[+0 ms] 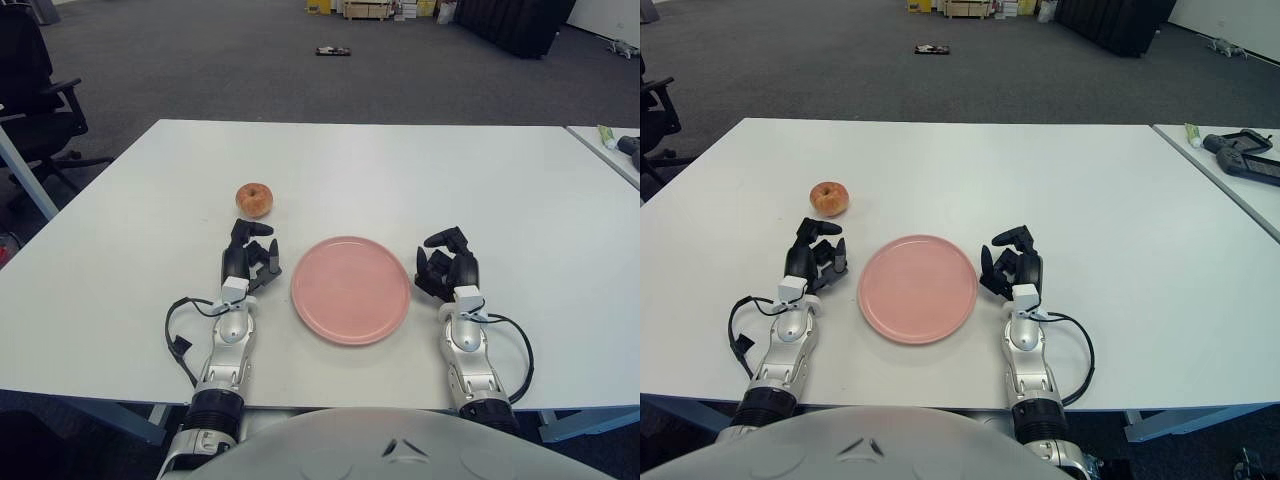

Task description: Put the apple into the plate.

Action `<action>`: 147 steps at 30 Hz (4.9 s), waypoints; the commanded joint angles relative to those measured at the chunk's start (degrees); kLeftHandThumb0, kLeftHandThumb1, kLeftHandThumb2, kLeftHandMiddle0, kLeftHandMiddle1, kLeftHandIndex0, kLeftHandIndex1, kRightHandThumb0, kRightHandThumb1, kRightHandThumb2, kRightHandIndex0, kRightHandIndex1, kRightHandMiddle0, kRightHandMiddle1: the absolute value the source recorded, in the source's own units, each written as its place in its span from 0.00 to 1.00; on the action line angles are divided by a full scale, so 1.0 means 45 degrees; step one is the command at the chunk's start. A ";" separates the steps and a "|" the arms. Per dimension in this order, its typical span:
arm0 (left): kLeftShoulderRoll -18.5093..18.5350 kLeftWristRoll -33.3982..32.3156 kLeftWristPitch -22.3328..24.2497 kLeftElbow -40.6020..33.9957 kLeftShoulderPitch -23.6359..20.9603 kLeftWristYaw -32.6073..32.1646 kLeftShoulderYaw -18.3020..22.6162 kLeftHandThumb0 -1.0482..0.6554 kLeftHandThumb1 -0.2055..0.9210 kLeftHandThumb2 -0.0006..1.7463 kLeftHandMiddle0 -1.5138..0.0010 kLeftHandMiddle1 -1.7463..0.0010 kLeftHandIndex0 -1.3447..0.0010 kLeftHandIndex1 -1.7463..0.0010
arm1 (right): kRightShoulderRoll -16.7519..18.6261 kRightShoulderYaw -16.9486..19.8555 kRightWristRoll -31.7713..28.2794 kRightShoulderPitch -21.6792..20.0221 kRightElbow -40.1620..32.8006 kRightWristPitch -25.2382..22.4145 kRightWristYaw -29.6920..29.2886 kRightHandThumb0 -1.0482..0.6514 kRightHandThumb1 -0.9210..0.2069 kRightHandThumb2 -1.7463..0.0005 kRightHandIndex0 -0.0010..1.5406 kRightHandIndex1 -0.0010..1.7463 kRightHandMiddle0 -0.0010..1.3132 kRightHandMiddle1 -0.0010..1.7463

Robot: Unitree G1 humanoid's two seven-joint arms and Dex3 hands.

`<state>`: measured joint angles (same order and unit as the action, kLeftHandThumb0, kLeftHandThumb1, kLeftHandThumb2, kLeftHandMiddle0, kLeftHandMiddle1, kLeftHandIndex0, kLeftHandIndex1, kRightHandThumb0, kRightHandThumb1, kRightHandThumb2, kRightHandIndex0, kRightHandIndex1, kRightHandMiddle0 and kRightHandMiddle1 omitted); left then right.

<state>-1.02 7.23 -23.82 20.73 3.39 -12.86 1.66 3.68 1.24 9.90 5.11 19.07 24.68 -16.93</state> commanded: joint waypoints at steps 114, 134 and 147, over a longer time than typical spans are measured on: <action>0.3852 0.6558 0.2895 1.2807 -1.2089 -0.0248 -0.5490 0.07 0.89 0.22 1.00 1.00 0.99 0.99 | -0.0230 0.0399 -0.0054 -0.0439 0.1373 0.0789 -0.0606 0.38 0.28 0.45 0.62 1.00 0.30 1.00; 0.3840 0.6772 0.3995 1.3057 -1.1515 0.1900 -0.6004 0.04 1.00 0.24 1.00 1.00 1.00 0.79 | -0.0148 0.0305 0.0205 0.0034 0.0480 0.0435 -0.0974 0.38 0.30 0.43 0.63 1.00 0.31 1.00; 0.3880 0.6484 0.4474 1.3108 -1.1056 0.2822 -0.5795 0.04 1.00 0.28 1.00 1.00 1.00 0.77 | -0.0126 0.0400 0.0114 0.0383 0.0013 0.0317 -0.0996 0.38 0.30 0.44 0.62 1.00 0.31 1.00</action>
<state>16.47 36.41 -5.59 78.26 -49.21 -3.18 -24.27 3.20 2.55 10.20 5.39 18.91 26.91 -21.07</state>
